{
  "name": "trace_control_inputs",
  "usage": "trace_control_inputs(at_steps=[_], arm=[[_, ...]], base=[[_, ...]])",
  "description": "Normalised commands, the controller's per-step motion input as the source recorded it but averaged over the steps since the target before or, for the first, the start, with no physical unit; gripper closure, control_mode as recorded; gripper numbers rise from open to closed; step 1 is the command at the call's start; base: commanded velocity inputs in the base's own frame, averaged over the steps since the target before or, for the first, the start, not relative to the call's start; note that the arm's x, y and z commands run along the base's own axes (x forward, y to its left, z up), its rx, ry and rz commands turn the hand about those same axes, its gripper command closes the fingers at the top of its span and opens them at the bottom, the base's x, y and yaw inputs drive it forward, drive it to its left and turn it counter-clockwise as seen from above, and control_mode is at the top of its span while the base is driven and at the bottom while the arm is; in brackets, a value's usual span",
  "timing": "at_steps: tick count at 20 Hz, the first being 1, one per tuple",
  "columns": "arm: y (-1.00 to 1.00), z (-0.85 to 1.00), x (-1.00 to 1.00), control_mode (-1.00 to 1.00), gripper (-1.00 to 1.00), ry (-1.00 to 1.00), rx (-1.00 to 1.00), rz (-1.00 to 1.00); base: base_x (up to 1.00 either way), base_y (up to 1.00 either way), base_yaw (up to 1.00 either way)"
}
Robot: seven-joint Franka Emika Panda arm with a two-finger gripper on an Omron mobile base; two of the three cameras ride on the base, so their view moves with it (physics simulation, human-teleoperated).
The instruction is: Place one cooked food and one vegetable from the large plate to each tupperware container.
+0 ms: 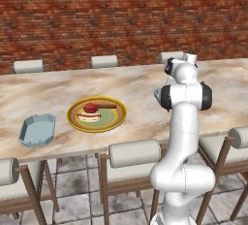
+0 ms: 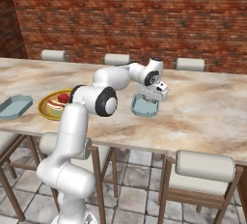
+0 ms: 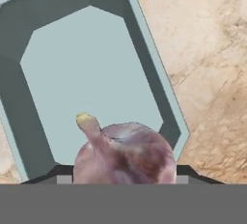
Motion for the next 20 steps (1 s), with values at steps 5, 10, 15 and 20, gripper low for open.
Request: trace_control_inputs(at_steps=[5,10,15,20], arm=[[0.19,-0.32,0.13,-1.0,1.0,0.0,0.0,0.1],[0.0,-0.45,0.07,-1.0,1.0,0.0,0.0,0.05],[0.0,-0.14,0.04,-1.0,1.0,-0.03,-0.01,0.02],[-0.02,0.0,0.0,-1.0,-1.0,0.0,0.0,0.0]], base=[[0.0,0.0,0.0],[0.0,0.0,0.0],[0.0,0.0,0.0],[0.0,0.0,0.0]])
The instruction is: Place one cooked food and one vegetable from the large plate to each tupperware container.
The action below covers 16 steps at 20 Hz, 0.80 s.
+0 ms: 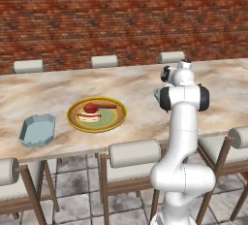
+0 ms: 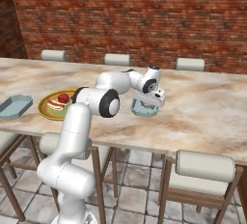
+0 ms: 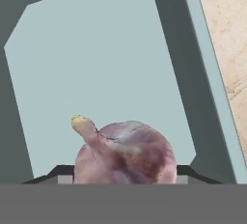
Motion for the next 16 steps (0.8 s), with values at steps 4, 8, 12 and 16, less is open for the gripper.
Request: trace_control_inputs(at_steps=[4,8,12,16], arm=[[-0.02,0.0,0.0,-1.0,-1.0,0.0,0.0,0.0],[0.0,0.0,0.0,-1.0,-1.0,0.0,0.0,0.0],[0.0,0.0,0.0,-1.0,-1.0,0.0,-0.02,0.0],[0.12,0.1,0.0,-1.0,-1.0,0.0,-0.05,0.0]], base=[[0.0,0.0,0.0],[0.0,0.0,0.0],[0.0,0.0,0.0],[0.0,0.0,0.0]])
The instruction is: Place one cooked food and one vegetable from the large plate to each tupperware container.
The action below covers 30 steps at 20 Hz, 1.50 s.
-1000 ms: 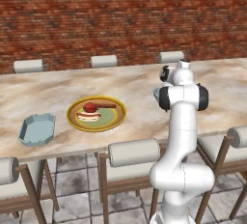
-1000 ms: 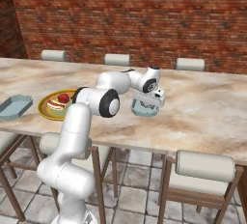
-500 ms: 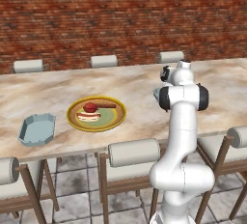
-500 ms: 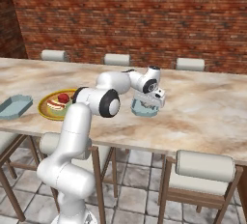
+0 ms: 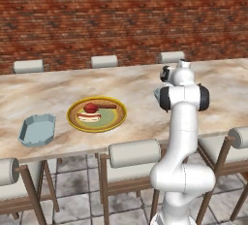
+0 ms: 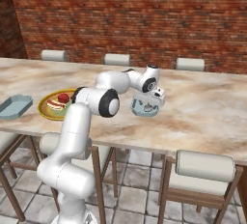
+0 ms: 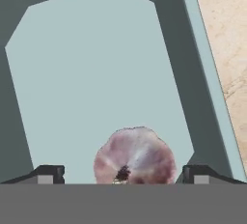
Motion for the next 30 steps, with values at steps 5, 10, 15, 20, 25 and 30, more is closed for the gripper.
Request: trace_control_inputs(at_steps=[5,10,15,20,25,30], arm=[[0.39,0.7,-0.43,-1.0,-1.0,0.0,-0.06,0.0],[0.7,0.81,-0.79,-1.0,-1.0,0.03,-0.01,0.0],[0.87,0.76,-0.7,-1.0,-1.0,0.01,0.0,0.09],[1.0,0.17,-0.59,-1.0,-1.0,0.0,0.0,0.2],[0.86,0.19,-0.47,-1.0,-1.0,0.0,0.0,0.28],[0.55,0.09,-0.42,-1.0,-1.0,-0.01,0.0,0.31]], base=[[0.0,0.0,0.0],[0.0,0.0,0.0],[0.0,0.0,0.0],[0.0,0.0,0.0],[0.0,0.0,0.0],[0.0,0.0,0.0]])
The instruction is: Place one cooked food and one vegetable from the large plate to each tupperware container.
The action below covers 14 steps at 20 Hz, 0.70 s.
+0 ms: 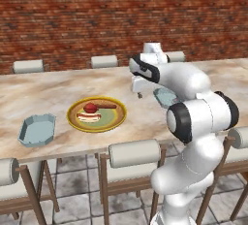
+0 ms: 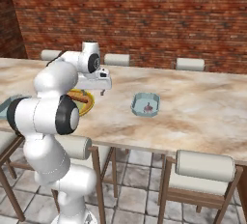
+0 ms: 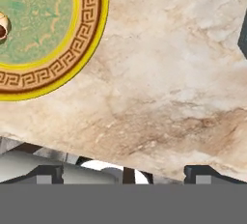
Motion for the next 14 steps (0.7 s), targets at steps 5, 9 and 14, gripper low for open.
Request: trace_control_inputs(at_steps=[5,9,14], arm=[[0.72,0.0,-0.22,-1.0,-1.0,0.0,0.0,0.37],[0.75,0.0,-0.11,-1.0,-1.0,-0.01,0.0,0.35],[0.72,-0.01,0.04,-1.0,-1.0,0.0,0.0,0.33]], base=[[0.0,0.0,0.0],[0.0,0.0,0.0],[0.0,0.0,0.0]])
